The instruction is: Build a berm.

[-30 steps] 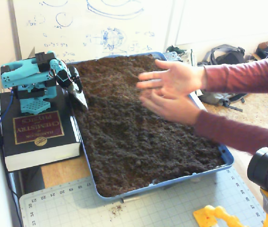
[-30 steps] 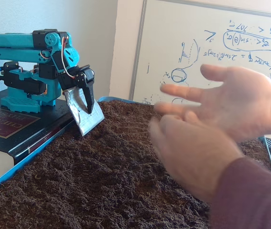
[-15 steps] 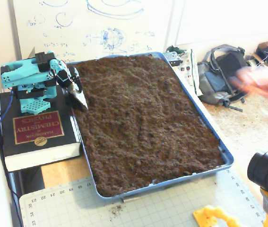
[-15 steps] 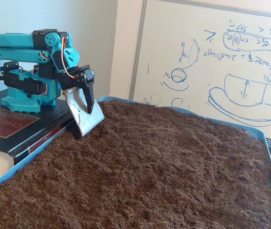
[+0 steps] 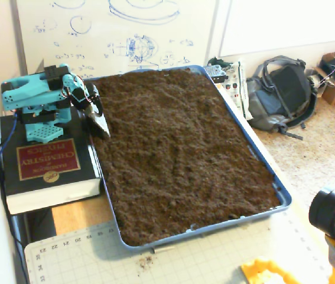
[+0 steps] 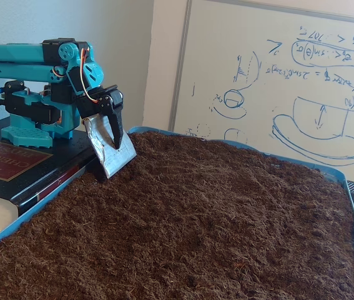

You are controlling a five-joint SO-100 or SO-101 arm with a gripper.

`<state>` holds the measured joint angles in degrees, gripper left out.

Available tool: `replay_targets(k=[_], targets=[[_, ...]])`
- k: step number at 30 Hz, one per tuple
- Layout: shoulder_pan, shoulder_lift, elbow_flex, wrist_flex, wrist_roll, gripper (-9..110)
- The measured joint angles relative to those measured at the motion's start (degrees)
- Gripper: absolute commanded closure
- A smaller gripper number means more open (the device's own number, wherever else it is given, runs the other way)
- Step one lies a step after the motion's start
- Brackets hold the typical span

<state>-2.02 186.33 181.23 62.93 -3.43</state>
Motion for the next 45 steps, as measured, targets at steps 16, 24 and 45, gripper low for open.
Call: replay_targets(k=[16,24,45], targets=[[0.0,0.0,0.0,0.0,0.0,101],[0.0,0.0,0.0,0.0,0.0,101],[-10.2,-42.0,-40.8,0.0,7.3,101]])
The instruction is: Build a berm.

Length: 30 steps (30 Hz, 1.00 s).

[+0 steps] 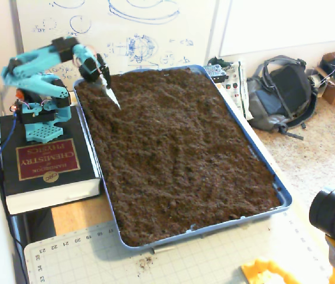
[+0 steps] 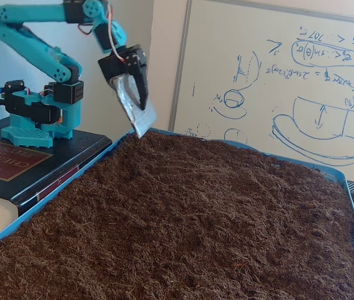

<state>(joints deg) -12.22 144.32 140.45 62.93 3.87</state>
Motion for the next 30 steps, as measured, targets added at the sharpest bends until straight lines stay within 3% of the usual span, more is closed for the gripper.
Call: replay_targets(k=[10,30], targets=[[-12.6,-29.4,-16.3,0.0,15.6,101],[-18.9,-56.9,-19.6,-0.6,24.1,101]])
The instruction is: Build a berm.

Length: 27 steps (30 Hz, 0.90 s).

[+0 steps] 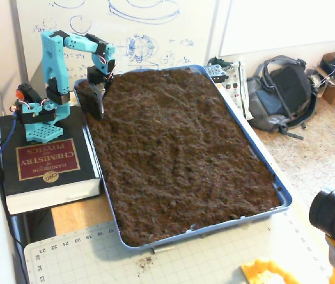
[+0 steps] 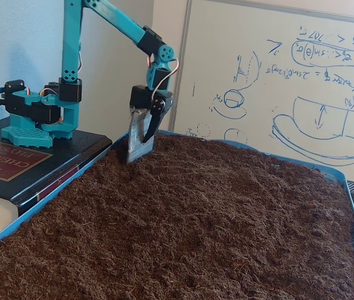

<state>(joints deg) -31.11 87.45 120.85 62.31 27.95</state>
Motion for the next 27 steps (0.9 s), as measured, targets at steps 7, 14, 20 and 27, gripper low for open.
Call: replay_targets(k=[7,14,20,27], targets=[[0.1,-4.0,-2.8,-1.8,0.0,101],[0.1,-9.9,-5.9,-10.5,0.1,101],[0.9,-13.6,-9.6,-12.3,0.1,101],[2.5,-15.4,-12.7,-12.3,-0.4,101]])
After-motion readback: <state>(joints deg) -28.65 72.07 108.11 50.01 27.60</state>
